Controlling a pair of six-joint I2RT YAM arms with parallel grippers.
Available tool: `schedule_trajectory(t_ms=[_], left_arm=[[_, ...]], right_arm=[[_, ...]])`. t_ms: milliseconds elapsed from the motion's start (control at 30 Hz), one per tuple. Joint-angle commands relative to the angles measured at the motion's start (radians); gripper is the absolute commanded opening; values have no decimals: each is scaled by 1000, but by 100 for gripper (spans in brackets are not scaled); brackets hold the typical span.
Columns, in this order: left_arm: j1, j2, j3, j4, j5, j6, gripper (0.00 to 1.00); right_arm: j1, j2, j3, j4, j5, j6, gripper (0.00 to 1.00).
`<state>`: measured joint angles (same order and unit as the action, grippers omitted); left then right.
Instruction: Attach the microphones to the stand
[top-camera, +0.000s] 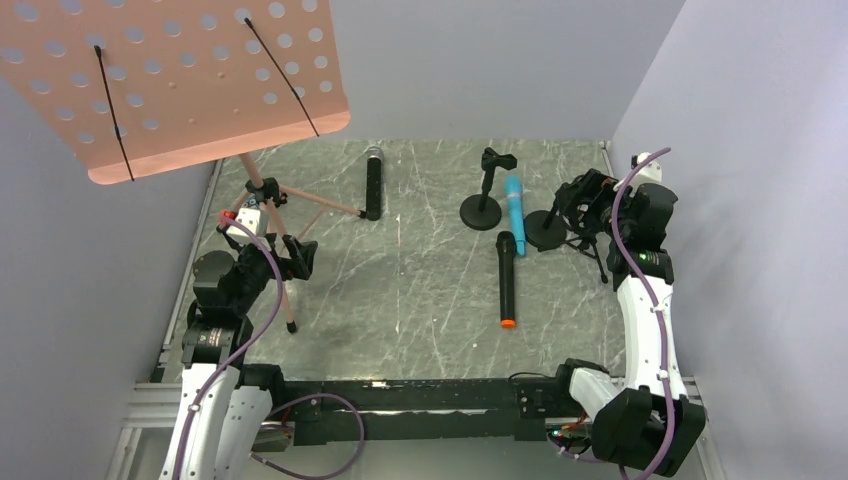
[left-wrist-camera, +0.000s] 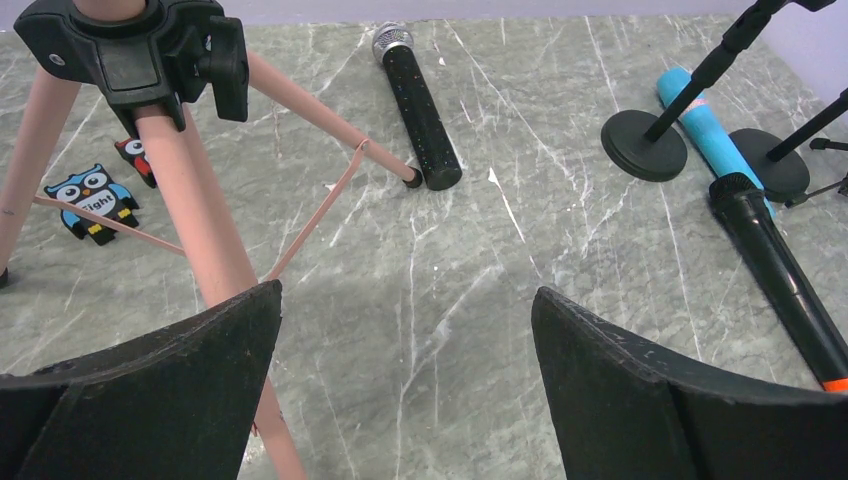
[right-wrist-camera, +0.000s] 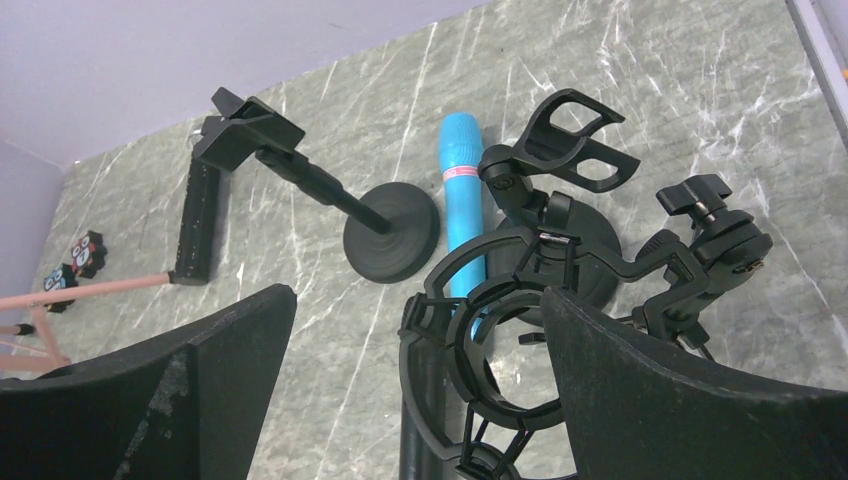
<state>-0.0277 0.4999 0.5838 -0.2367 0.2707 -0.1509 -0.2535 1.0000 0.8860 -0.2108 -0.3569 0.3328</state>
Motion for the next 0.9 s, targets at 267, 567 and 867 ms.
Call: schedule_trajectory(t_ms=[267, 567, 867], left_arm=[[-2, 1, 33, 35, 6, 4, 99], [-65, 78, 72, 59, 174, -43, 99], [-422, 258, 238, -24, 8, -103, 99]], right_arm=[[-9, -16, 19, -16, -27, -12, 100], [-6, -42, -65, 15, -463, -365, 100], [-5, -32, -17, -115, -557, -568, 100]])
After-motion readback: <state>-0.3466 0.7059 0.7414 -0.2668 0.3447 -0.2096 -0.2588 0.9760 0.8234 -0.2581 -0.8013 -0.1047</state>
